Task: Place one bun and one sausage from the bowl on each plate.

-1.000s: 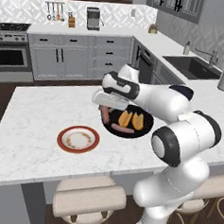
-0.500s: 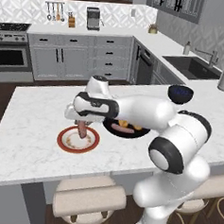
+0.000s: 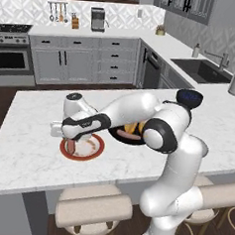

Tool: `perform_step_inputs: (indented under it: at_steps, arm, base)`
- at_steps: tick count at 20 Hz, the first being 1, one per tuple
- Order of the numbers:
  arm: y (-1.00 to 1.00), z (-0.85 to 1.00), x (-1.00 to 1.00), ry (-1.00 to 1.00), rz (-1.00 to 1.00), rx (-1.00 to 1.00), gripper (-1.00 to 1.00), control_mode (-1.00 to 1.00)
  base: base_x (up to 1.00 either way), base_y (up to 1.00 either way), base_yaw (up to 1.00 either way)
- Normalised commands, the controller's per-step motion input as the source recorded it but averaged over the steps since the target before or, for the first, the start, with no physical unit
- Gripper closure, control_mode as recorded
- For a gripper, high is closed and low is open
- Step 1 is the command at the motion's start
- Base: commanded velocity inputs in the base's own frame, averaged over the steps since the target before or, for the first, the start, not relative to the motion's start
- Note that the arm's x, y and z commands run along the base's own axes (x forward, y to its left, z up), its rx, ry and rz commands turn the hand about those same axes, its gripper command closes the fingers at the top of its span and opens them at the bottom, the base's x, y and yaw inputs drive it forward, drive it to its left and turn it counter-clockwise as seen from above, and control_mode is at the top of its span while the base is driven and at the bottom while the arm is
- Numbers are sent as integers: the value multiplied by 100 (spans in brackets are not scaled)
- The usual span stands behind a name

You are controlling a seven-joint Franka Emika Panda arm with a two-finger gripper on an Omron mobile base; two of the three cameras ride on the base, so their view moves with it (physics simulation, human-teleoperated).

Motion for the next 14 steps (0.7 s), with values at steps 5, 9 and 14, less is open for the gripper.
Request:
perform_step_inputs:
  at_steps: [5, 9, 14]
  arm:
    - [-7, -31, 58, 7, -23, -11, 100, -100]
    - [-22, -41, 17, 10, -20, -9, -100, -100]
    - [-53, -11, 3, 3, -14, -3, -100, -100]
  base:
    - [0, 0, 0]
    - [0, 0, 0]
    - [0, 0, 0]
